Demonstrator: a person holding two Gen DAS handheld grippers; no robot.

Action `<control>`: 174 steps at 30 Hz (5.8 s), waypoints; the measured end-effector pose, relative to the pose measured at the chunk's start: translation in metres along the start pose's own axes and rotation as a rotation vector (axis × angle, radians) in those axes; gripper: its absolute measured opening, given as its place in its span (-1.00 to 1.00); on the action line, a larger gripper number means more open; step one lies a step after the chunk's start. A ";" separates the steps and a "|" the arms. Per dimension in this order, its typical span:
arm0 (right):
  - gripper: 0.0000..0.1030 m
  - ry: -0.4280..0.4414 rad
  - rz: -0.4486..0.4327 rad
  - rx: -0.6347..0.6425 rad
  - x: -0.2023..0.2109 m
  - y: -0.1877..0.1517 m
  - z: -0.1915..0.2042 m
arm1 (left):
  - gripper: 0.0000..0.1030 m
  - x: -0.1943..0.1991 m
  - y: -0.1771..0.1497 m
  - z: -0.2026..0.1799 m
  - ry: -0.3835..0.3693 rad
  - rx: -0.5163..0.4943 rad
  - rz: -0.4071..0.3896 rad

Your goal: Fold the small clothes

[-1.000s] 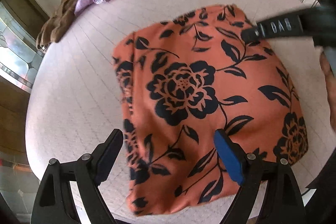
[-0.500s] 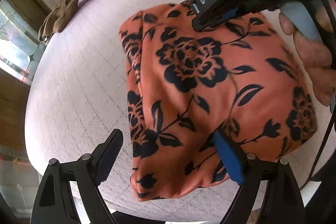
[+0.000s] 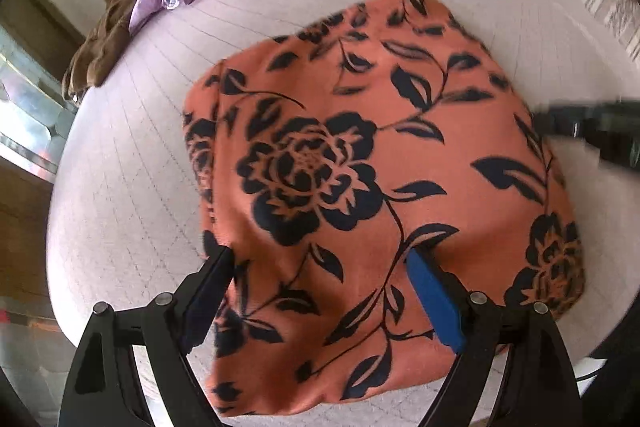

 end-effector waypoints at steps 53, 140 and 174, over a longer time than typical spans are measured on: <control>-0.50 0.017 -0.085 -0.038 0.040 -0.035 0.006 | 0.72 0.028 -0.003 0.070 -0.007 0.153 -0.188; 0.22 0.013 -0.509 0.051 0.245 -0.113 0.054 | 0.94 0.262 -0.051 0.092 0.171 0.302 -0.602; -0.26 0.000 -0.093 -0.205 -0.048 0.055 -0.005 | 0.23 -0.018 0.044 0.150 -0.051 0.393 -0.072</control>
Point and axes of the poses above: each gripper's, at about its wrist camera, not at the fingertips, and x roughly against the way its jaws point, z to its left, y to its top, the point moved 1 cm from there along -x, roughly the way its jaws point, and after that the axes turned 4 degrees about -z, right-handed, at the moved point
